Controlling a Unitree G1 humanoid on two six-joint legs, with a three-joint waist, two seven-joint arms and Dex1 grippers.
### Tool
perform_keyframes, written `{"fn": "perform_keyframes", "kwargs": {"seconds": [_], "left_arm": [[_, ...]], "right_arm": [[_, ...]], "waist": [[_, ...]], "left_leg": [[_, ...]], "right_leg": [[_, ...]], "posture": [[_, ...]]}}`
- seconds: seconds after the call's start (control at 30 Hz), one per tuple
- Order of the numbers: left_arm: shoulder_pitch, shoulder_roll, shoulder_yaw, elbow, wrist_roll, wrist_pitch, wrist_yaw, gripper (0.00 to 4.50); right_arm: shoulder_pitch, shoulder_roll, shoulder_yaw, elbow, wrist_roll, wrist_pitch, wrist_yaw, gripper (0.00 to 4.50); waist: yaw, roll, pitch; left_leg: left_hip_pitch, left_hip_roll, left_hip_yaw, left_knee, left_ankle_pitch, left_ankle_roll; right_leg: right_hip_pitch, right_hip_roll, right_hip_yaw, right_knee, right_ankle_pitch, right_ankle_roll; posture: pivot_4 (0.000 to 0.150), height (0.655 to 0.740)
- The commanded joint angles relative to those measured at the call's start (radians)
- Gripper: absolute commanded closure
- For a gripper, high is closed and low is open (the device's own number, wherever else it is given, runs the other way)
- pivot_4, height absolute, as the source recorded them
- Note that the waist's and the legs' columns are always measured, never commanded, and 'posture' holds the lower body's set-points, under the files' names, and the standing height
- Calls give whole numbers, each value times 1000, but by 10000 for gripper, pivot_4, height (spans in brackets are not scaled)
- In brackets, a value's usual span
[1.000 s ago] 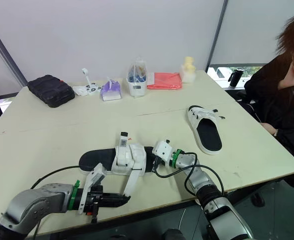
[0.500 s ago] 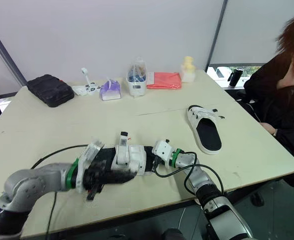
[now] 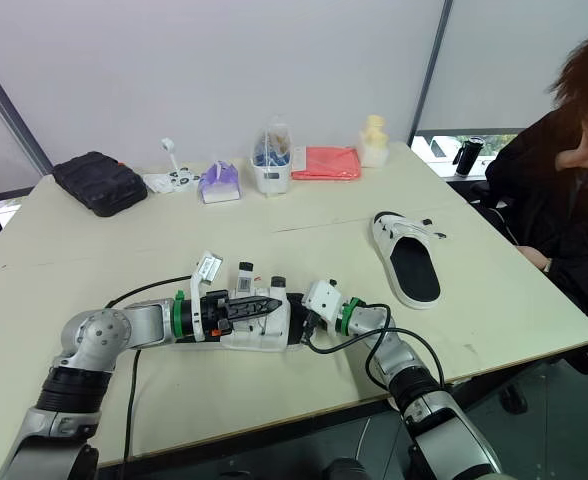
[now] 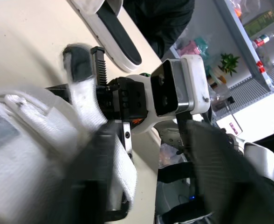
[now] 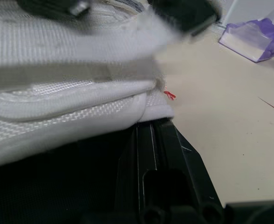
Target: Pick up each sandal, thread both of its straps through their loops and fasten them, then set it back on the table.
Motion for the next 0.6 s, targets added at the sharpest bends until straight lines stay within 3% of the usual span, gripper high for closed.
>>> {"fn": "perform_keyframes", "kwargs": {"seconds": [0.03, 0.3, 0.43, 0.6], "left_arm": [[-105, 55, 23, -32, 89, -128, -61, 16876], [-252, 120, -191, 113, 433, -464, -279, 16876], [-280, 111, -249, 203, 478, -494, -409, 16876], [-310, 75, -285, 325, 569, -562, -463, 16876]], "right_arm": [[72, -22, 52, 195, -108, 109, -20, 45000], [64, -14, 53, 203, -108, 109, -25, 45000], [60, -8, 54, 207, -110, 108, -28, 45000], [64, -7, 52, 205, -110, 108, -33, 45000]], "waist": [[0, -1, 0], [-1, 2, 0], [-1, 2, 0], [-1, 1, 0]], "left_leg": [[0, 0, 0, 0, 0, 0], [1, 0, 0, 0, 0, 0], [-1, 0, 0, -1, 0, 0], [-1, 0, 0, -1, 0, 0]], "right_leg": [[0, 0, 0, 0, 0, 0], [1, 0, 0, 0, 0, 0], [1, 1, 0, 1, 0, 0], [0, 1, 1, 1, 1, -2]], "posture": [[1500, 7400], [1500, 7400], [1500, 7400], [1500, 7400]]}}
